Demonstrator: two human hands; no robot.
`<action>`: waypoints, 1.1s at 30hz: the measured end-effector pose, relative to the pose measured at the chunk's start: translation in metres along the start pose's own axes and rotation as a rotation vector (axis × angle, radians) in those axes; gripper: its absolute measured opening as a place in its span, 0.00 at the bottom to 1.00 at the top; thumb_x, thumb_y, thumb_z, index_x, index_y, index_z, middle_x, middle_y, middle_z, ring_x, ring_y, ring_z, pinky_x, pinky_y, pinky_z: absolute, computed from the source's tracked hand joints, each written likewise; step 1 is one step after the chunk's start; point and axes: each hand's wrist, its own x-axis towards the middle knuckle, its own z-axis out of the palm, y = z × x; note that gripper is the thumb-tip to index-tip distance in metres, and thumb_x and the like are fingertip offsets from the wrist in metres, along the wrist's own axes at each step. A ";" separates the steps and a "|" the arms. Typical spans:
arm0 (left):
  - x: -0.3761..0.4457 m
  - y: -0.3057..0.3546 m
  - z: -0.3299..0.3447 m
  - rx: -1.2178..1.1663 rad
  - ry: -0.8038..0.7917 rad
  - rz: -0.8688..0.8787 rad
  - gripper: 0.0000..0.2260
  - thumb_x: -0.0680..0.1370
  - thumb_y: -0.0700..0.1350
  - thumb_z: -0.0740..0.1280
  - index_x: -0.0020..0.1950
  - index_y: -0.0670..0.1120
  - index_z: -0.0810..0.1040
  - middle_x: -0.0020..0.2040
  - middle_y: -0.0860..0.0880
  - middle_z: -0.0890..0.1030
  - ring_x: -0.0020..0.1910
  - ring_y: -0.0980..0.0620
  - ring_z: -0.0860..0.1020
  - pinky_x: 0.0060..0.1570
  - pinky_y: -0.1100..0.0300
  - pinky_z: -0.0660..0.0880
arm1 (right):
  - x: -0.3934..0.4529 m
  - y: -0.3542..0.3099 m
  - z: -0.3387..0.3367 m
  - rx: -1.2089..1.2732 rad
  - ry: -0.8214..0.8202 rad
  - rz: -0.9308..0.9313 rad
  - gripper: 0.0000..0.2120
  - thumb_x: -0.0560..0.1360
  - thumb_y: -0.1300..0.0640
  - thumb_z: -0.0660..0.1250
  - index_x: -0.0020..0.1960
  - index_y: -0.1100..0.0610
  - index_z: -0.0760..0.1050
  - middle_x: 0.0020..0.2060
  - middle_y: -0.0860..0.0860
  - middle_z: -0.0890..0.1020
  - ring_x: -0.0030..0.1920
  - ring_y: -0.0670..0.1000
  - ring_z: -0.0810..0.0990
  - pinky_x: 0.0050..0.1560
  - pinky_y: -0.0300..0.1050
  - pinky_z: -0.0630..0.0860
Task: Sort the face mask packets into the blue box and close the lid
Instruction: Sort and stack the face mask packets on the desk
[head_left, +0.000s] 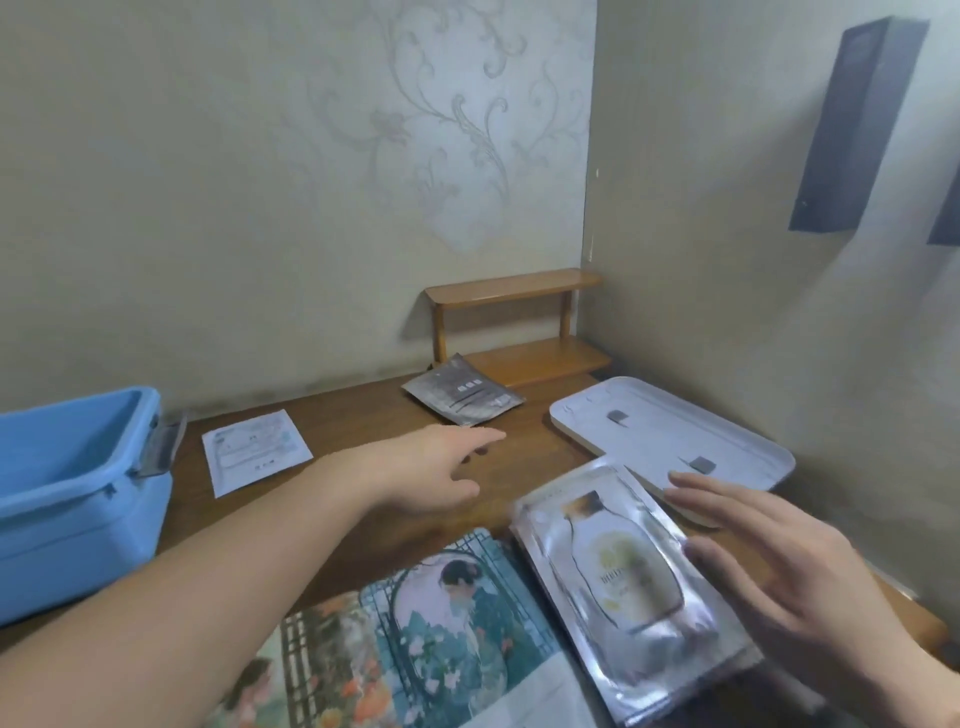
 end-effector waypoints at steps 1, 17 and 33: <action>-0.001 -0.010 0.003 0.000 0.009 -0.045 0.28 0.82 0.50 0.63 0.79 0.57 0.56 0.77 0.54 0.64 0.72 0.54 0.67 0.71 0.55 0.65 | 0.018 -0.005 0.005 -0.043 0.008 -0.003 0.22 0.75 0.33 0.57 0.57 0.44 0.80 0.58 0.37 0.80 0.56 0.42 0.80 0.53 0.39 0.76; -0.015 -0.092 0.060 -0.679 0.292 -0.237 0.23 0.77 0.54 0.69 0.72 0.60 0.69 0.72 0.59 0.69 0.70 0.61 0.67 0.70 0.61 0.63 | 0.233 -0.065 0.194 -0.955 -0.697 -0.476 0.13 0.79 0.64 0.57 0.59 0.59 0.77 0.55 0.56 0.81 0.54 0.59 0.81 0.39 0.48 0.72; -0.032 -0.089 0.031 -1.524 0.399 -0.291 0.43 0.72 0.47 0.75 0.80 0.51 0.53 0.79 0.47 0.59 0.75 0.46 0.64 0.71 0.48 0.64 | 0.169 -0.079 0.102 0.738 -0.151 0.505 0.15 0.74 0.71 0.67 0.34 0.59 0.67 0.31 0.55 0.80 0.33 0.51 0.83 0.30 0.47 0.81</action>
